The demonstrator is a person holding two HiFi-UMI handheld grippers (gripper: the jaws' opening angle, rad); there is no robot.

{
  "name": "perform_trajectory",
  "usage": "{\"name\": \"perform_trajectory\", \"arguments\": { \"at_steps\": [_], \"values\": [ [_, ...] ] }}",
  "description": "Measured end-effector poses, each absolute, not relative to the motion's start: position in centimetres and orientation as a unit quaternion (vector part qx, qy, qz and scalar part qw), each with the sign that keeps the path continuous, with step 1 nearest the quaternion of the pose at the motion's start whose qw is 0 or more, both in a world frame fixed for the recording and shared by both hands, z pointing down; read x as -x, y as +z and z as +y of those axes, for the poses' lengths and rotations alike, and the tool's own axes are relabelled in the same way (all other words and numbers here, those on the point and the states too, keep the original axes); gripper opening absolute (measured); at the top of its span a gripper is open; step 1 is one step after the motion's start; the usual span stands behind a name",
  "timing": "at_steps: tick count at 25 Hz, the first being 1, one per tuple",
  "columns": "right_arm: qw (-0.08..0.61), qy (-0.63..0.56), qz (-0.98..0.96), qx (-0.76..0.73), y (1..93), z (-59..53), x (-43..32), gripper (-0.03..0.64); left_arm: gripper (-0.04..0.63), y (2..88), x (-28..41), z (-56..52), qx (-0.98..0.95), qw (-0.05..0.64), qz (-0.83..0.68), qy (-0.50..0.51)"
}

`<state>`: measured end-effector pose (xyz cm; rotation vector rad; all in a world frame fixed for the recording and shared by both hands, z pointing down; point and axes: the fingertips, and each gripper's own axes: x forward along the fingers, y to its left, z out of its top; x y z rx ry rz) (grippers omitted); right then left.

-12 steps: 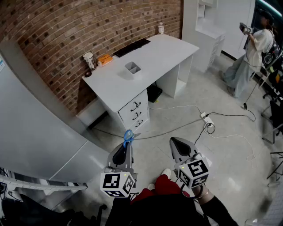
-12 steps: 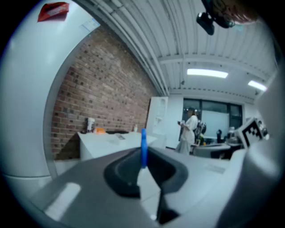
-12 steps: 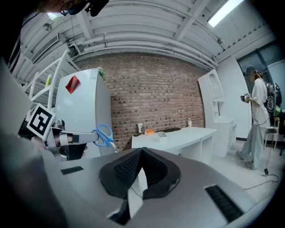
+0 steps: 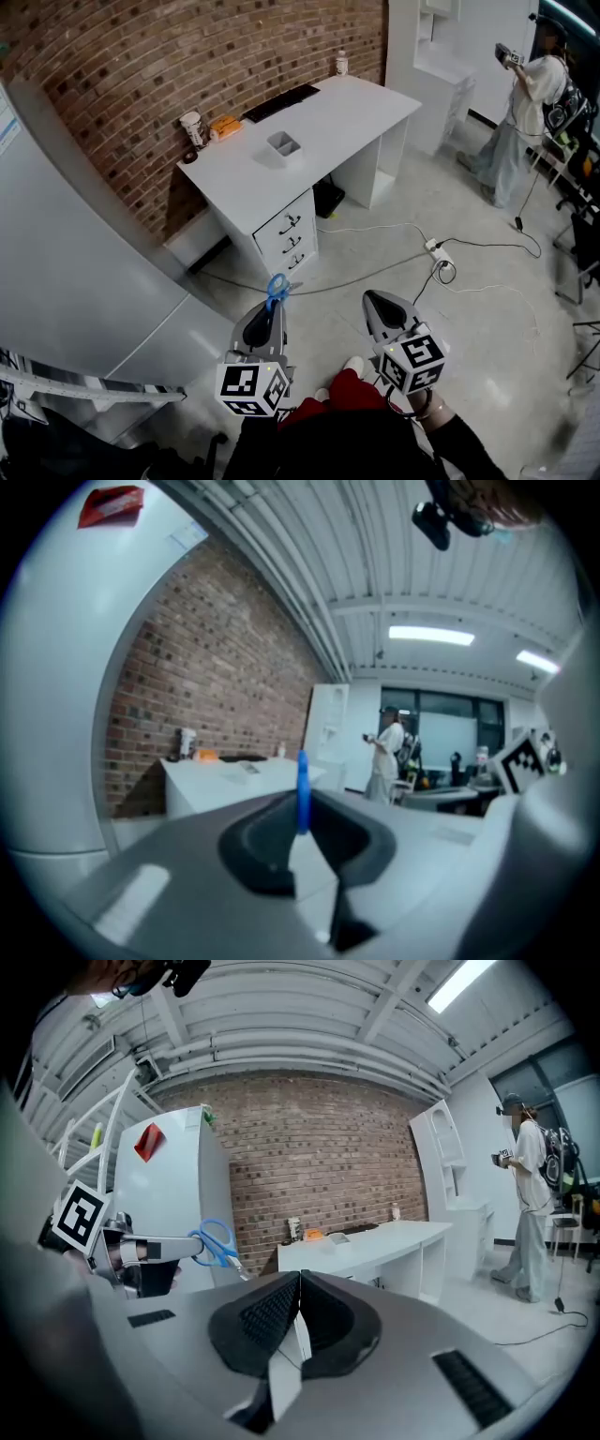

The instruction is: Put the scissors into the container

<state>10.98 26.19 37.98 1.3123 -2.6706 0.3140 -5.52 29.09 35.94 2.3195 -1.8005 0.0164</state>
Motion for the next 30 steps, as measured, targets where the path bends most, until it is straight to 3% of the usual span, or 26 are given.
{"name": "perform_trajectory", "arguments": {
  "at_steps": [30],
  "values": [
    [0.082, 0.134, -0.88, -0.448, 39.4, 23.7, -10.9, 0.009, 0.029, 36.4, 6.6, 26.0, -0.786, 0.099, -0.61, 0.009]
  ]
}}
